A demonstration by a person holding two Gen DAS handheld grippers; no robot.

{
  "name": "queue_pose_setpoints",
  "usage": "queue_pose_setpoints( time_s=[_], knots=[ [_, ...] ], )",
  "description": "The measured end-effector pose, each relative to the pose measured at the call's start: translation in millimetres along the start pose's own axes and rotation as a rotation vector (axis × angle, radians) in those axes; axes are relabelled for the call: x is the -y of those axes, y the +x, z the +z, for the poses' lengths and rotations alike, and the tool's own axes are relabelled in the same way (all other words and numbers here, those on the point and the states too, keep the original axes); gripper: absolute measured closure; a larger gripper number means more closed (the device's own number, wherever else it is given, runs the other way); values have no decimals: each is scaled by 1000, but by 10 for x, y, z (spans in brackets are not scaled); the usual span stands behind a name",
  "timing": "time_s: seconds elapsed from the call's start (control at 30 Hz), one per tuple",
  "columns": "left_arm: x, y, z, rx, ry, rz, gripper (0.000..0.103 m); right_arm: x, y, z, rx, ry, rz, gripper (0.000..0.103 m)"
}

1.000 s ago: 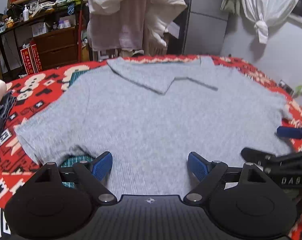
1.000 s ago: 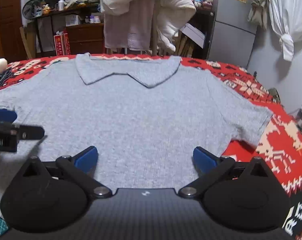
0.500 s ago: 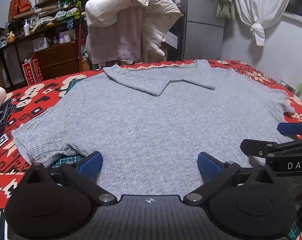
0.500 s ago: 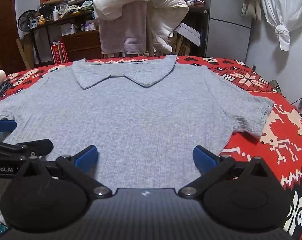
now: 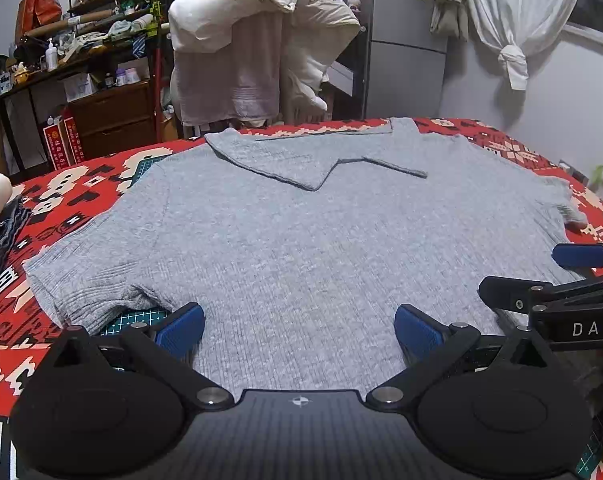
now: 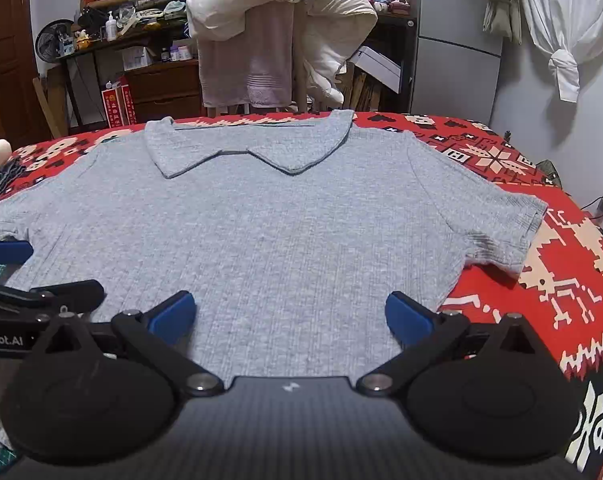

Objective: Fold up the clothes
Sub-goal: 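Open both grippers and lift them above the flattened grey shirt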

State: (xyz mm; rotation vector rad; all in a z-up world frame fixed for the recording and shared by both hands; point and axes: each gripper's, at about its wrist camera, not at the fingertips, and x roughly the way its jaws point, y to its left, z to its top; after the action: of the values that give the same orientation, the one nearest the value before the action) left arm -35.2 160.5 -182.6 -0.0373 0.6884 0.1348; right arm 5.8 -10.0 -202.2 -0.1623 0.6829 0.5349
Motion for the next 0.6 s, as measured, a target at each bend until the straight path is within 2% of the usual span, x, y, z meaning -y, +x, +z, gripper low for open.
queue_pose_setpoints(
  time_s=[0.37,0.6],
  knots=[
    [2,12,61,-49,-3,0,0,-7,6,10,-5,5,-1,0],
    [-1,-95,164,-124,-19,15,3,-45,-74,135,-72,-9,9,0]
  ],
)
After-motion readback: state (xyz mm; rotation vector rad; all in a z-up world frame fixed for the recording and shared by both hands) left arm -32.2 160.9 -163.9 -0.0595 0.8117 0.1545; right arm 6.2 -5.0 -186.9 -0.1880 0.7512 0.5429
